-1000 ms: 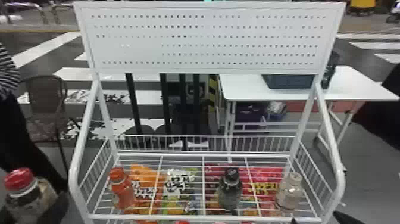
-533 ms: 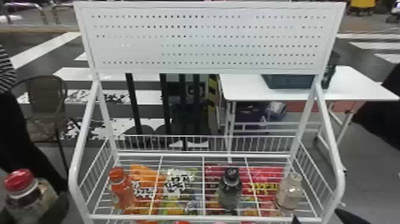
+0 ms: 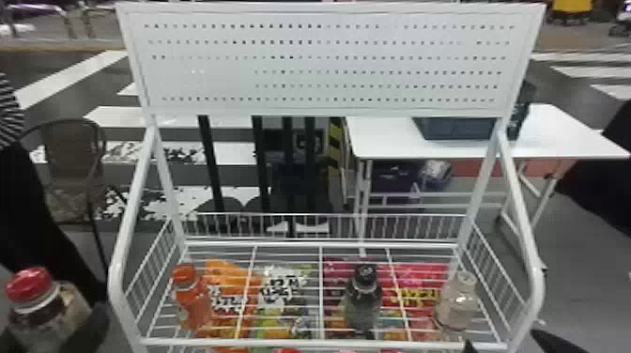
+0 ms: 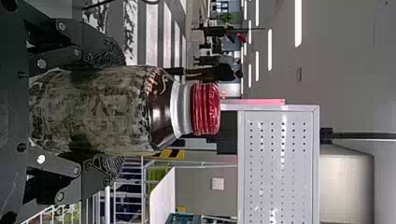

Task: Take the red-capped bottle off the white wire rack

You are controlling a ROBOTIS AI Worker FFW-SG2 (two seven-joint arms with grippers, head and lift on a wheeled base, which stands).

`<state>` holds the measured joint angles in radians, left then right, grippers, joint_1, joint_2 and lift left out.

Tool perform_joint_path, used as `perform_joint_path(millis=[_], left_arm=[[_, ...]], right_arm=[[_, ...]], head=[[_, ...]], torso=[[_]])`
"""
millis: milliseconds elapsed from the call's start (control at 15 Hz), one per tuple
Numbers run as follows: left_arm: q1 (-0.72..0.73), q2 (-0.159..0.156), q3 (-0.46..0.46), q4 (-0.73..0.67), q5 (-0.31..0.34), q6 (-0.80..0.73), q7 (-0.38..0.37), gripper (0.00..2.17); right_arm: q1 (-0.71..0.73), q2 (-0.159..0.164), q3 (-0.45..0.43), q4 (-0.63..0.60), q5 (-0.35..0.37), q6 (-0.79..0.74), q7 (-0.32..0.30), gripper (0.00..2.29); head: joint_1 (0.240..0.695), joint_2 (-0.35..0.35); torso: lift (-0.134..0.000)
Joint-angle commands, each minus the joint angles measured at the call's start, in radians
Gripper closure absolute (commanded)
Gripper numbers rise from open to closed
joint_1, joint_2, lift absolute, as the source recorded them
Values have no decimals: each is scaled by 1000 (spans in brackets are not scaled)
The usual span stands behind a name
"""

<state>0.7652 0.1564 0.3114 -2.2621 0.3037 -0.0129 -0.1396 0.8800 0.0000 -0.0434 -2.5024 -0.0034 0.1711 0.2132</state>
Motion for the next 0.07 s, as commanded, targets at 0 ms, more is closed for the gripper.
perform_joint_path(millis=[0], left_arm=[[-1, 0, 2, 3, 0, 0, 0, 1798]], right_arm=[[-1, 1, -3, 2, -3, 0, 0, 151]], head=[[499, 0]], torso=[[0]])
